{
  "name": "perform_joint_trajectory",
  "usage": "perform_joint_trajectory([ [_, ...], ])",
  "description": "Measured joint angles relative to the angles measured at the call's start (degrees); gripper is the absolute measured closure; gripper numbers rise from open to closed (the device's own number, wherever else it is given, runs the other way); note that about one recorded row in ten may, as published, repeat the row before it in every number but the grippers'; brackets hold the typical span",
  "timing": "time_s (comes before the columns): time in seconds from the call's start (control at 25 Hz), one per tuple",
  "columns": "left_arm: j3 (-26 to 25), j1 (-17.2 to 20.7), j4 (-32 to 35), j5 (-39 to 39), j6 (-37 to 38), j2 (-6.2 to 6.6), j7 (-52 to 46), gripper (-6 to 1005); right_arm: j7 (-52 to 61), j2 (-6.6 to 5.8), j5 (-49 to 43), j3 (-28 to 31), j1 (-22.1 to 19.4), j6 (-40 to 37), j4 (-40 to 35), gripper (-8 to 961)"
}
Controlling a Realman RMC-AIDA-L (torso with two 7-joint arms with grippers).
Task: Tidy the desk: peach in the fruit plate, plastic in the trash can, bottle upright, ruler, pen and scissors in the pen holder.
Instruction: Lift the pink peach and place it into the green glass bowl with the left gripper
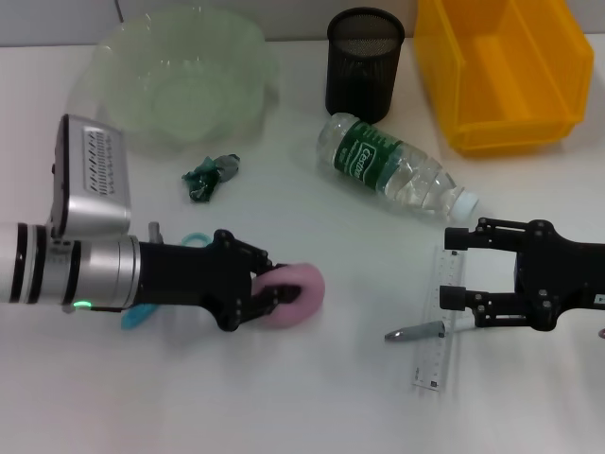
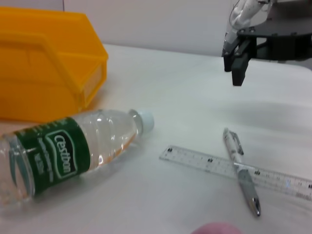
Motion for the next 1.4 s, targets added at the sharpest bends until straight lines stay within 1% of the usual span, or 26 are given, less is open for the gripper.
perform_joint_trajectory([
  [0.04,-0.1,0.0,0.11,-0.08,0.23,0.0,0.0,705,0.0,0.0,0.0,0.0,0.0,0.0,0.0,185],
  [0.08,-2.21,0.25,1.6,-0.35,1.81,-0.11,0.0,731,-0.01,0.0,0.0,0.0,-0.01,-0.01,0.0,185],
  [0.12,-2.21,0.25,1.6,-0.35,1.81,-0.11,0.0,758,-0.01,0.0,0.0,0.0,-0.01,-0.01,0.0,185],
  [0.2,-5.1,0.47,2.68,-1.63,2.93,-0.24,0.16,793,0.0,0.01,0.0,0.0,-0.04,-0.01,0.0,185],
  [0.28,-7.77,0.46,2.95,-5.61,3.39,-0.25,0.59,811,0.0,0.04,0.0,0.0,-0.05,-0.02,0.0,185],
  [0.36,-9.39,0.38,2.82,-10.68,2.72,-0.2,1.18,829,0.0,0.06,0.0,0.0,-0.07,-0.11,0.0,185],
  [0.52,-12.06,-0.08,2.04,-20.43,-2.13,-0.3,3.4,857,0.02,0.19,0.0,0.0,-0.06,-0.27,0.0,185],
  [0.6,-12.31,-0.77,1.04,-25.55,-6.79,-0.44,3.72,871,0.03,0.25,0.0,0.0,-0.02,-0.37,0.0,185],
  [0.68,-12.52,-2.48,-2.07,-31.73,-12.99,-0.36,4.62,879,0.04,0.32,0.0,0.0,-0.02,-0.43,0.0,185],
  [0.72,-12.59,-2.84,-2.84,-33.05,-14.26,-0.32,4.98,883,0.04,0.37,0.0,0.0,-0.01,-0.45,0.0,185],
  [0.84,-12.73,-5.06,-6.16,-40.12,-22.73,-0.38,9.71,896,0.05,0.45,0.0,0.0,0.0,-0.5,0.06,185],
  [0.96,-12.73,-6.59,-8.34,-43.83,-27.37,-0.49,13.09,908,0.07,0.51,0.0,-0.01,0.0,-0.53,0.16,185],
  [1.12,-12.76,-7.45,-10.35,-49.42,-30.9,-0.52,17.44,955,0.08,0.53,0.0,-0.02,0.0,-0.54,0.33,185],
  [1.16,-12.76,-7.45,-10.35,-49.42,-30.9,-0.52,17.44,952,0.08,0.53,0.0,-0.02,0.0,-0.54,0.39,185],
  [1.2,-12.77,-7.39,-10.79,-51.53,-31.04,-0.53,18.93,949,0.08,0.53,0.0,-0.02,0.0,-0.54,0.44,185],
  [1.32,-12.78,-7.24,-11.02,-52.11,-31.01,-0.53,19.22,939,0.08,0.53,0.03,-0.01,-0.02,-0.54,0.44,185],
  [1.4,-12.78,-7.25,-11.21,-52.14,-31.1,-0.53,19.22,872,0.08,0.53,0.1,-0.13,-0.05,-0.54,0.44,185],
])
